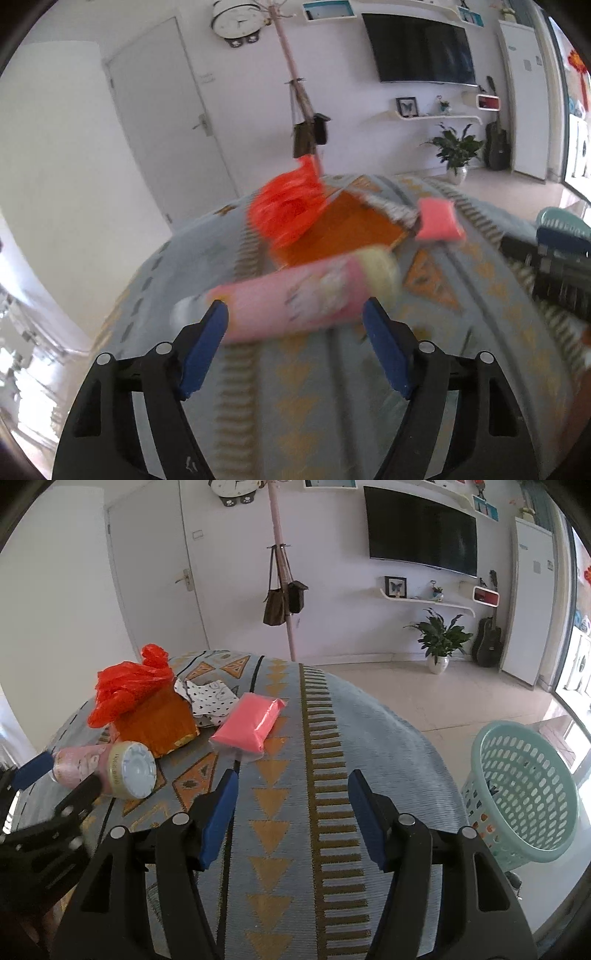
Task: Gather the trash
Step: 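Return both tools to the table above the pink bottle and pink packet, then grasp the pink bottle with the left tool while the right tool grasps the pink packet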
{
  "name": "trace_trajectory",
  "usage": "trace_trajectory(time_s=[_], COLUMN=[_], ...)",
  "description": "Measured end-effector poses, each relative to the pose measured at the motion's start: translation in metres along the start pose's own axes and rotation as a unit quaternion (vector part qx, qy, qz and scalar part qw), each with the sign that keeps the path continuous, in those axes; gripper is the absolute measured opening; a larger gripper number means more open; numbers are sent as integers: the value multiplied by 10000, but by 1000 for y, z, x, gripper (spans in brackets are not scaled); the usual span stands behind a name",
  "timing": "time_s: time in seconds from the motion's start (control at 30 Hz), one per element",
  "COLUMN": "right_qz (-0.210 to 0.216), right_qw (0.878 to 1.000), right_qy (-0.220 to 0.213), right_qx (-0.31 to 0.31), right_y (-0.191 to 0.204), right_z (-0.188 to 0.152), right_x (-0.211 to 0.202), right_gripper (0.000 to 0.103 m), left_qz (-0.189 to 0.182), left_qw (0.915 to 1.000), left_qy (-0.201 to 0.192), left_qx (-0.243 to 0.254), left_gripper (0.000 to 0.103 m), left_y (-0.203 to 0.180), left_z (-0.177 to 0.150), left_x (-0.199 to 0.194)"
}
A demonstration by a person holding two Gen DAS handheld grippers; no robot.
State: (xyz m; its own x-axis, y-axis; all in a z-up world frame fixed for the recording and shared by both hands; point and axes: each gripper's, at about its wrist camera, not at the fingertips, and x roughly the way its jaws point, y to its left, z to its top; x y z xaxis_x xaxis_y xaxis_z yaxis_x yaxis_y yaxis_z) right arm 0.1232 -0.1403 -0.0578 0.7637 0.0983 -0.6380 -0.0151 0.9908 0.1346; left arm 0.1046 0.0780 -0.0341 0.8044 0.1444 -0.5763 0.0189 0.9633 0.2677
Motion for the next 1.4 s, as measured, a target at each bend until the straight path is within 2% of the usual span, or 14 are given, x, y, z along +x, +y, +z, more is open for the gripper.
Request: trace_trajectory(time_s=[0.13, 0.23, 0.33, 0.43, 0.53, 0.67, 0.83, 1.03, 1.07, 1.13, 1.2, 1.27, 1.37, 1.4], right_qz=[64, 79, 90, 160, 215, 353, 414, 357, 343, 339, 347, 341, 325, 349], right_qw=[9999, 9999, 9999, 9998, 9995, 9986, 9977, 9974, 9975, 9975, 9974, 9974, 9979, 9981], right_qy=[41, 64, 84, 119, 200, 353, 482, 605, 600, 604, 617, 614, 558, 510], right_qx=[94, 99, 58, 60, 129, 179, 231, 184, 164, 142, 139, 148, 98, 54], right_y=[-3, -2, -1, -3, -5, -9, -11, -9, -8, -7, -7, -6, -4, -3], right_z=[1, 2, 2, 1, 2, 2, 2, 1, 1, 1, 1, 2, 2, 2], right_x=[1, 3, 3, 3, 6, 11, 15, 19, 19, 19, 19, 20, 17, 15], right_gripper=[58, 58, 58, 60, 62, 62, 62, 62, 62, 62, 62, 62, 62, 62], left_qz=[146, -348, -863, -1613, -2136, -2795, -3004, -3577, -3560, -3184, -2871, -2746, -2776, -2814], left_qw=[9986, 9934, 9853, 9694, 9534, 9302, 9341, 9251, 9277, 9457, 9575, 9614, 9586, 9552], left_qy=[134, 63, 91, 330, 617, 812, 709, 711, 671, 418, 181, 162, 303, 471], left_qx=[-484, -1088, -1470, -1821, -2039, -2237, -1792, -1058, -907, -505, -197, 55, 561, 790], left_gripper=[74, 76, 83, 83, 82, 77, 77, 77, 78, 81, 91, 91, 91, 91], left_y=[51, 86, 116, 137, 145, 139, 107, 65, 61, 59, 55, 48, 26, 17], left_z=[-20, -23, -18, -13, -7, -12, -29, -46, -48, -47, -36, -27, -5, 1], left_x=[-13, -18, -6, 26, 58, 77, 50, 6, -1, -19, -26, -20, 7, 22])
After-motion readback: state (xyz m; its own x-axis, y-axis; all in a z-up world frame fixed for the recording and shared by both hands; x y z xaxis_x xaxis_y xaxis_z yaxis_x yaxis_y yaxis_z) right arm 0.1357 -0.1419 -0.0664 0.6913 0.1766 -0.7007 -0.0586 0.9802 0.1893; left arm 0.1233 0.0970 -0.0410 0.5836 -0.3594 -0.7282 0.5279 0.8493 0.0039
